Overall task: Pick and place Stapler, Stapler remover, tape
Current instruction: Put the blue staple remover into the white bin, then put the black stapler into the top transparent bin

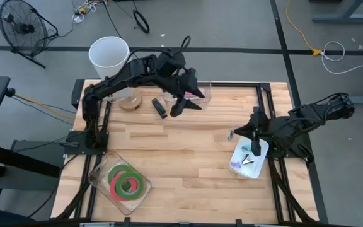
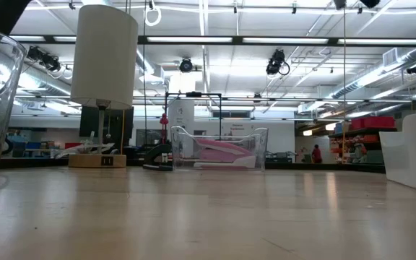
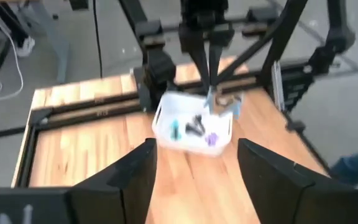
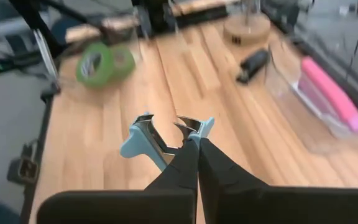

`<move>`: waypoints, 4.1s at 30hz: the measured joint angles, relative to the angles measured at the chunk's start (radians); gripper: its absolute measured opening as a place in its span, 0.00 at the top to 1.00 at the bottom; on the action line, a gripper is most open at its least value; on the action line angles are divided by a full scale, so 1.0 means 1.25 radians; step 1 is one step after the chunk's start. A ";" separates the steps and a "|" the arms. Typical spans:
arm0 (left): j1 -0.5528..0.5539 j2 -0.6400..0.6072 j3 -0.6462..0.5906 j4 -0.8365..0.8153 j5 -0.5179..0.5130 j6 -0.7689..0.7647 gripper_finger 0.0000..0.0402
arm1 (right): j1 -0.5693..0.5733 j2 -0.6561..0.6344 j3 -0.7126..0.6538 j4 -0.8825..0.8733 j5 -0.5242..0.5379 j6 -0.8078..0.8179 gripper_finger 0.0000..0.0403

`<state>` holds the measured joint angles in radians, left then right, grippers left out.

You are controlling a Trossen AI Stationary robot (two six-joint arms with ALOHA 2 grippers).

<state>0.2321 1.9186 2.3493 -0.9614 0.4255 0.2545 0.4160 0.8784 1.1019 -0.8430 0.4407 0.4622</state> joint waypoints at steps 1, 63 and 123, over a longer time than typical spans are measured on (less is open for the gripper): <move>0.002 0.000 0.000 -0.019 0.000 0.013 0.45 | 0.000 0.001 0.000 -0.020 -0.007 0.009 1.00; 0.061 0.092 -0.001 -0.186 0.052 0.015 0.79 | 0.000 0.008 -0.299 -0.039 -0.226 0.222 0.76; 0.021 0.082 0.005 -0.076 -0.005 -0.124 0.79 | -0.341 -0.432 -0.869 0.941 -0.415 -0.377 1.00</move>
<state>0.2588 2.0216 2.3562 -1.0570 0.4197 0.0999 -0.0098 0.3389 0.0151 0.3329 -0.0781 -0.0086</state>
